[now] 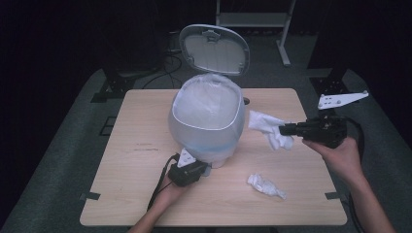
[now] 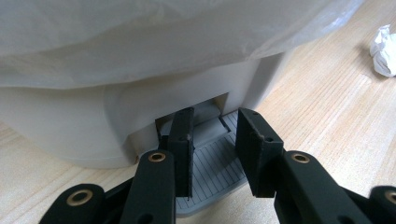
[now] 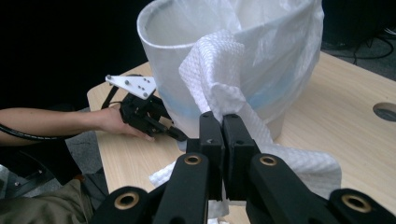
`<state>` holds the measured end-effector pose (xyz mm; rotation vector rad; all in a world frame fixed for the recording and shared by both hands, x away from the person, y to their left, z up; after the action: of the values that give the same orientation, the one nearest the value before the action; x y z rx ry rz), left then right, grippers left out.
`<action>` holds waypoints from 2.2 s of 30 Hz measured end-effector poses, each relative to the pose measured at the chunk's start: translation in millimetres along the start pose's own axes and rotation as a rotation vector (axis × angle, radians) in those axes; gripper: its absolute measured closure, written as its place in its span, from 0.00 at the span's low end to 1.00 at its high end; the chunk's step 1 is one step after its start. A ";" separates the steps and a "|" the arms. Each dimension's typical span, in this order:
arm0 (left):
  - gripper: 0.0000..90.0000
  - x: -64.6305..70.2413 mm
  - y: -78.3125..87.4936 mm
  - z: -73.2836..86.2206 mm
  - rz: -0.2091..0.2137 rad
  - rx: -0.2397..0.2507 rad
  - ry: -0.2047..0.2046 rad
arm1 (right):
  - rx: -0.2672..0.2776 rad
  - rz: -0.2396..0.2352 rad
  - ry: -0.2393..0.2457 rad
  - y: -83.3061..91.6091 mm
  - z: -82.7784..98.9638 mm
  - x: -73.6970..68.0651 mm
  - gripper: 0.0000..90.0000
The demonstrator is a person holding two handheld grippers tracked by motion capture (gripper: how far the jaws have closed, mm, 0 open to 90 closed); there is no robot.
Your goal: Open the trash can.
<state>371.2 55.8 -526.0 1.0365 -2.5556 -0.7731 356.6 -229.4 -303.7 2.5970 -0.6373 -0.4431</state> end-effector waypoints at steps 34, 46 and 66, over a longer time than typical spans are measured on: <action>0.75 -0.4 0.1 0.2 0.001 -0.003 -0.003 | 0.007 -0.025 0.068 1.0 -74.1 -19.7 0.97; 0.75 -0.4 0.1 0.1 0.000 -0.002 -0.002 | -0.006 -0.032 0.081 -7.8 -88.2 -23.5 0.97; 0.75 -0.4 0.1 0.2 -0.001 -0.003 -0.002 | -0.027 -0.039 0.109 -25.7 -113.5 -29.8 0.97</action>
<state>371.3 56.1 -526.1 1.0363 -2.5556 -0.7784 385.9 -156.8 -212.6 2.5913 -0.5410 -0.3168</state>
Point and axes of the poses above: each handheld gripper's, and its own axes: y roughly backward along the jaws, z roughly out of its underside, x roughly to its right, the point moved 8 cm from there along -y, roughly forward along the jaws, and after that the axes turned 1 degree about y, right-handed, at the moved point
